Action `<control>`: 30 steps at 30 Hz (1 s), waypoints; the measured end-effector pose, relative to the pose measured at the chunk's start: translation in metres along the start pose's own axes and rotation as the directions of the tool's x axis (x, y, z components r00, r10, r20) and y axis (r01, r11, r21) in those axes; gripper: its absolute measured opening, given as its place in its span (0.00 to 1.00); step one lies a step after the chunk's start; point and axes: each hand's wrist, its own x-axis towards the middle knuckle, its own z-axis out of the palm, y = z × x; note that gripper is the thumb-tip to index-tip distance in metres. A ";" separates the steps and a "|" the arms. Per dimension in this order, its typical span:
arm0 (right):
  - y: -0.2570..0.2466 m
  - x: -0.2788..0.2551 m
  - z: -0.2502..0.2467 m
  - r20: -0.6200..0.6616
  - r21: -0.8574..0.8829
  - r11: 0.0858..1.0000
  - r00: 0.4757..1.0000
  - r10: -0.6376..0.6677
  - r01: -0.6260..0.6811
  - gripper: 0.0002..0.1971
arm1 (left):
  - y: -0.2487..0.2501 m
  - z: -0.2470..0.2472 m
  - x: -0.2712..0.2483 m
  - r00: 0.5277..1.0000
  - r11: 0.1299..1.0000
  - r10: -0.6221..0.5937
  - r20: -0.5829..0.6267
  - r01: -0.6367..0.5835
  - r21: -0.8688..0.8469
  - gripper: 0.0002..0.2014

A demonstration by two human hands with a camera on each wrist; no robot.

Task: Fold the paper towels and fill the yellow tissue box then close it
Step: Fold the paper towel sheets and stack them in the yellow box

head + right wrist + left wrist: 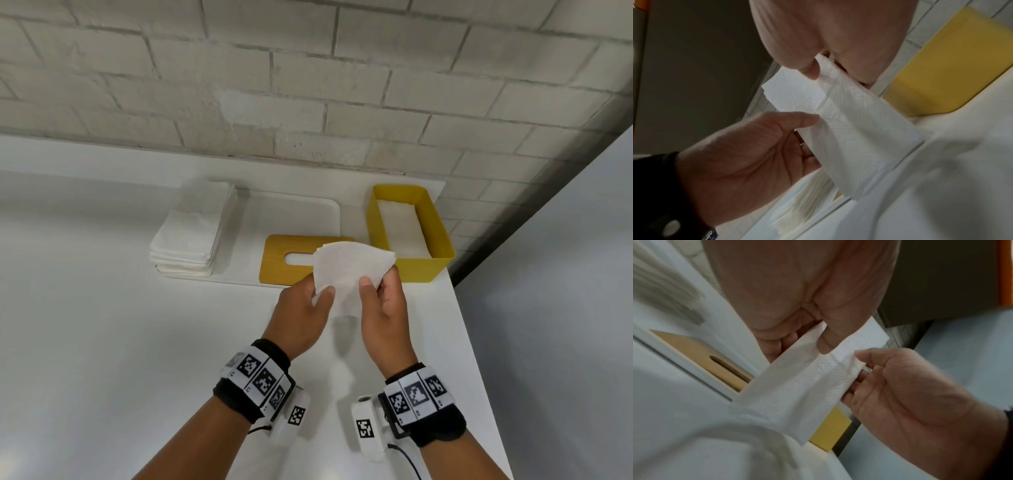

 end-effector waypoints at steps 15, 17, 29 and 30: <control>0.035 -0.007 0.004 -0.019 -0.068 0.986 0.988 0.153 -0.154 0.13 | -0.015 0.009 0.004 0.998 0.996 -0.064 0.022 0.063 0.064 0.14; 0.037 -0.008 0.002 0.002 -0.081 0.981 0.984 0.177 -0.177 0.14 | -0.011 0.005 0.004 0.998 0.998 -0.058 0.007 0.058 0.039 0.13; 0.017 -0.008 -0.011 0.070 0.337 0.875 0.936 0.346 -0.348 0.13 | 0.011 -0.005 0.014 0.944 0.609 -0.243 0.222 0.327 -0.723 0.15; 0.016 -0.007 -0.012 0.043 0.337 0.876 0.935 0.352 -0.346 0.13 | 0.010 -0.006 0.014 0.946 0.633 -0.257 0.199 0.320 -0.704 0.14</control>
